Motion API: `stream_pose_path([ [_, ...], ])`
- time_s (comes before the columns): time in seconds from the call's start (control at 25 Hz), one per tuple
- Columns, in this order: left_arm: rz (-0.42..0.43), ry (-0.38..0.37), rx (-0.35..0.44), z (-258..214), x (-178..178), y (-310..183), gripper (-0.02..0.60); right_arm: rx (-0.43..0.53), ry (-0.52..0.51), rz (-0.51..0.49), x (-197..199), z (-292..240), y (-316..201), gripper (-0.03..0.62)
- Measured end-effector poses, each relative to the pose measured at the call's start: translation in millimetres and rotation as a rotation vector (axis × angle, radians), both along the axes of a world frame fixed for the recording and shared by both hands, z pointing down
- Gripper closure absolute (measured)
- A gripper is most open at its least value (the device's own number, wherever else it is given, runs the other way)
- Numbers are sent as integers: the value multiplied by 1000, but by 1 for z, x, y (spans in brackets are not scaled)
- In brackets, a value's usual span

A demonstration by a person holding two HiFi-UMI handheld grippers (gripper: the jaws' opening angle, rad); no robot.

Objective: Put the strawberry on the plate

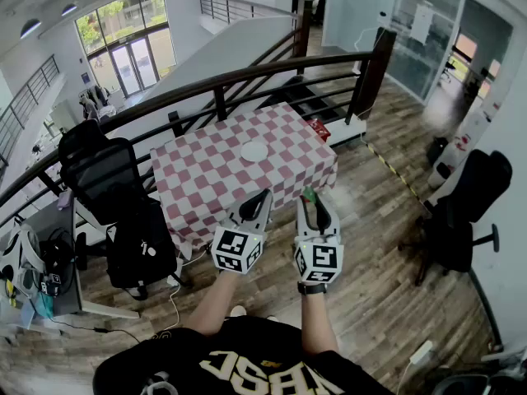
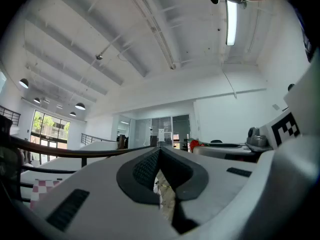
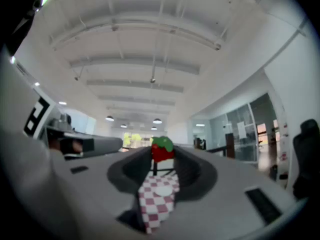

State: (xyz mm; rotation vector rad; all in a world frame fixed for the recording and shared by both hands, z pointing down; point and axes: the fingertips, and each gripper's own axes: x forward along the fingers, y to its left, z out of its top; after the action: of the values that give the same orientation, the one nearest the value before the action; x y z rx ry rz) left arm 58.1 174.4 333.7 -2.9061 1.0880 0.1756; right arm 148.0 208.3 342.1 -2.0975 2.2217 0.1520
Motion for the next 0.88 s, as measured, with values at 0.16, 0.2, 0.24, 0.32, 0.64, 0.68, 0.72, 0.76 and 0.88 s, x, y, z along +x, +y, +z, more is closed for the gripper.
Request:
stream_pose_path([
  [0.16,-13,-13,9,-3,7,4,566,3,-18,14,16,-2,6,451],
  [0.2,-11,-18,7,-2,9,5,566,2,-22,15,19,-1,8,451],
  [0.24,-4,-26,5,0,12,8,566,1,-26,13,22,0,9,451],
  [0.32,15,-38,11,1,18,14,566,-1,-32,11,27,2,11,451],
  [0.64,-42,-67,-6,13,13,-1,566,-19,-34,-17,18,14,-6,451],
  [0.68,-46,-65,-9,14,13,-6,566,-19,-36,-24,18,15,-11,451],
  [0.72,-47,-62,-10,15,15,-11,566,-20,-37,-27,18,17,-16,451],
  [0.76,-46,-57,-13,17,17,-16,566,-23,-39,-28,20,20,-22,451],
  [0.88,-47,-43,-34,34,25,-41,566,-42,-46,-27,29,36,-47,451],
])
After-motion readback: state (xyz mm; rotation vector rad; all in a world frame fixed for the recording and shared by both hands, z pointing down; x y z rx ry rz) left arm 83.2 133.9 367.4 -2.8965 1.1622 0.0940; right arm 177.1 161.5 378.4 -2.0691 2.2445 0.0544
